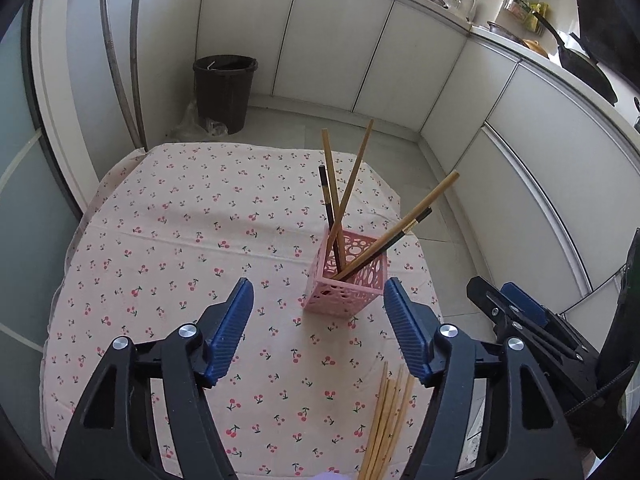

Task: Organize utensils
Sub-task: 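Move both open grippers back over the wooden chopstick bundle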

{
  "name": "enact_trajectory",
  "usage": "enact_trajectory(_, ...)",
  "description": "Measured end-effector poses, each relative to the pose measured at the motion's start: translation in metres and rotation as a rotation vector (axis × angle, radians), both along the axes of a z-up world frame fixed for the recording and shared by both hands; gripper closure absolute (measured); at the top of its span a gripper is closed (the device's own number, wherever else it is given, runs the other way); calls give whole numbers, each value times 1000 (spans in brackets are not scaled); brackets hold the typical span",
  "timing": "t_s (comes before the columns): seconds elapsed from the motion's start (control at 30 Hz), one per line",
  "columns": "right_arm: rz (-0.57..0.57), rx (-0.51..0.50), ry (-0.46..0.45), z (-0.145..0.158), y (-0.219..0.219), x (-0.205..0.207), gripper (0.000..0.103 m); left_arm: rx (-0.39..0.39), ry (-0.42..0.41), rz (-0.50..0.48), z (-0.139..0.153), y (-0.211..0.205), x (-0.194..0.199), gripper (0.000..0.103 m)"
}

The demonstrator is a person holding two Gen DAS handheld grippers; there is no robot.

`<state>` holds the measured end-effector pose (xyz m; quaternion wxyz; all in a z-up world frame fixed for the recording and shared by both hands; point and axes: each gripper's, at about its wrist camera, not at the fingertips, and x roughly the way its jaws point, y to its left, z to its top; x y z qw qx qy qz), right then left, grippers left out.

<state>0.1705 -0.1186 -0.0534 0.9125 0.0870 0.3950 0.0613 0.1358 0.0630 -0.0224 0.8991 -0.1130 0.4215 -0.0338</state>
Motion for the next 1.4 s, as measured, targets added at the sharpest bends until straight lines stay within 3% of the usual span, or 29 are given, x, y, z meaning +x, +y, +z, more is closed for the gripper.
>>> enact_trajectory(0.27, -34, -18, 46, -16, -12, -14, 35, 50, 50, -26, -18, -13, -5, 25)
enact_trajectory(0.43, -68, -24, 67, -25, -19, -20, 25, 101, 85, -45, -31, -21, -7, 22)
enact_trajectory(0.57, -120, -11, 128, -40, -34, -26, 7, 121, 136, -49, -45, -22, -5, 13)
enact_trajectory(0.73, -213, 58, 241, -63, -64, -33, 7, 95, 272, -40, -77, -22, 1, 8)
enact_trajectory(1.0, -239, 193, 266, -62, -87, -57, 7, 57, 502, -118, -139, -58, 5, 8)
enact_trajectory(1.13, -240, 273, 270, -60, -97, -67, 7, 68, 540, -136, -158, -77, 10, 8)
enact_trajectory(1.4, -271, 405, 255, -52, -122, -71, 7, 121, 517, -81, -178, -100, 33, 8)
